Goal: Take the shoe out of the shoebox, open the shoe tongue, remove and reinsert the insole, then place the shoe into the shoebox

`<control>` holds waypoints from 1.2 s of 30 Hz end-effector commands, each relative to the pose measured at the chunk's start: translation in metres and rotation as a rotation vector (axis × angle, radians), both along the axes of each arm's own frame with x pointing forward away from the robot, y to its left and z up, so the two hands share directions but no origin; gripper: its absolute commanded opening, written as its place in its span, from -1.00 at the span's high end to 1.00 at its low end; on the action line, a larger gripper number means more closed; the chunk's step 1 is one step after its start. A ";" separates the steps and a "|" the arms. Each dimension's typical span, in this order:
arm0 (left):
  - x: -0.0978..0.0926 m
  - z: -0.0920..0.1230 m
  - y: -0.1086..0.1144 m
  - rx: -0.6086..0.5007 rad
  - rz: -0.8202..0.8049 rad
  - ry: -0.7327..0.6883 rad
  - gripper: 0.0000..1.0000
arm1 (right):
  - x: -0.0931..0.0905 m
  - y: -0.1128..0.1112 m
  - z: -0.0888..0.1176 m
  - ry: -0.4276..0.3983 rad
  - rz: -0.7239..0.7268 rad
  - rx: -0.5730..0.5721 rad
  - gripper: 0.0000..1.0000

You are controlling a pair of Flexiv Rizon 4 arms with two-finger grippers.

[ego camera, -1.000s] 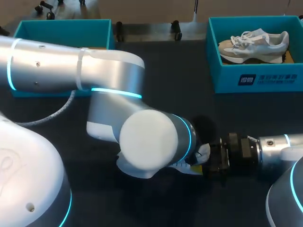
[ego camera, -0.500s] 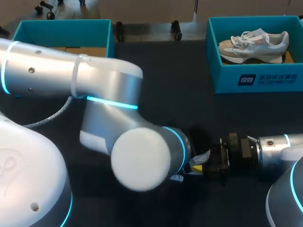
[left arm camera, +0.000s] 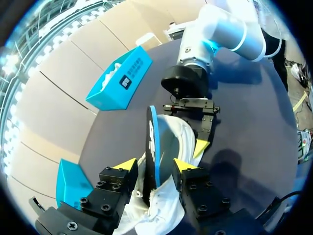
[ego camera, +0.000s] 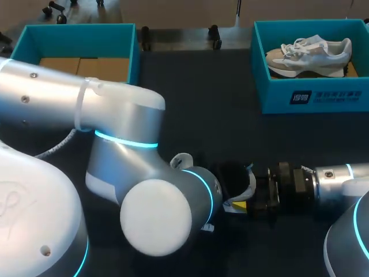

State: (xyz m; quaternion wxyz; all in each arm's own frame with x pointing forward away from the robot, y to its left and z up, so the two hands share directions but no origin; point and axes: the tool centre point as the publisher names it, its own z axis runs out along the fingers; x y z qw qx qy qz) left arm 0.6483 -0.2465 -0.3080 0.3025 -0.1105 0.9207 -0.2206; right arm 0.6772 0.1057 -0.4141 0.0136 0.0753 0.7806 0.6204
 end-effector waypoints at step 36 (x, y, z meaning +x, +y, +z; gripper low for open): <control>0.032 -0.024 -0.009 -0.020 -0.048 0.020 0.07 | -0.001 0.002 0.001 0.001 -0.002 -0.003 1.00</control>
